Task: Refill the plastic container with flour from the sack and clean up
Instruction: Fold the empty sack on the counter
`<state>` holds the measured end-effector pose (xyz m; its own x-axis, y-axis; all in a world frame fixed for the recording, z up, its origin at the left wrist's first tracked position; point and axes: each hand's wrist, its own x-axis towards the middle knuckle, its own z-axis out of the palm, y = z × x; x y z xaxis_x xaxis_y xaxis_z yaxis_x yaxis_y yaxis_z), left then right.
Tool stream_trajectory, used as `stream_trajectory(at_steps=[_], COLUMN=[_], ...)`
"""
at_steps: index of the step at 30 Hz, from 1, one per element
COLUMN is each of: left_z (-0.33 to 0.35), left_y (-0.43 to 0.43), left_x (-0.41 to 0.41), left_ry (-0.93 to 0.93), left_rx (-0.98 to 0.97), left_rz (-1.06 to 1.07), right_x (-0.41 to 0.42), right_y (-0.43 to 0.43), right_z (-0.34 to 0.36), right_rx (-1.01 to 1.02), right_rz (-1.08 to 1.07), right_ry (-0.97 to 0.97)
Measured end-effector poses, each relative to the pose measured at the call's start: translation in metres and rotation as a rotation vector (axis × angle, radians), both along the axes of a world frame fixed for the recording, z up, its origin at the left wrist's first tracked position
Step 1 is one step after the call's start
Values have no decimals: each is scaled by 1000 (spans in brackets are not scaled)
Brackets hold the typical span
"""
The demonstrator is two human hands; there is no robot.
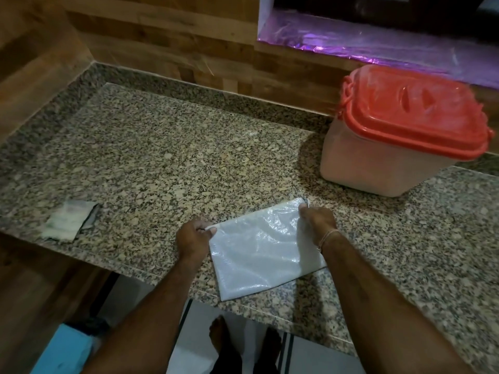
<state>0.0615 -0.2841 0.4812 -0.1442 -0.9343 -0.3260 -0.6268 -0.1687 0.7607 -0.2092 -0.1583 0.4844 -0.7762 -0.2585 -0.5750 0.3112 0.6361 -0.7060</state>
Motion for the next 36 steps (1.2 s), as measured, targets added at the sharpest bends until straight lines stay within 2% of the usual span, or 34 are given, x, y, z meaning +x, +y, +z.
stream_trajectory(at_steps=[3,5,7,10,13,15,16,20,25,31,36], left_z=[-4,-3,1,4,4,2,1,-3,1,14,15], left_y=[-3,-5,-5,-3,5,12,15,29,52,59,62], left_x=[-3,-5,-6,-13,-32,-40,-41,-35,-43,-53,-49], left_ry=[-23,-82,-214,-399,-452,-508,-518,-461,-456,-221,82], left_rx=[72,71,-56,-379,-403,-406,-404,-293,-86,119,440], left_rz=[74,45,-97,-465,-745,-754,-730,-647,-646,-411,-186], right_x=[-2,2,8,18,31,51,61,93,106,81,73], right_y=[0,1,4,8,16,31,41,76,84,102,121], right_z=[2,4,6,17,29,34,35,24,15,10,9], right_rx=[57,89,52,-39,94,233,268,216,-154,-350,-438], right_rz=[-6,13,92,236,377,357,325,131,-6,35,114], right_ry=[15,83,187,250,473,608,611,380,137,-144,-268])
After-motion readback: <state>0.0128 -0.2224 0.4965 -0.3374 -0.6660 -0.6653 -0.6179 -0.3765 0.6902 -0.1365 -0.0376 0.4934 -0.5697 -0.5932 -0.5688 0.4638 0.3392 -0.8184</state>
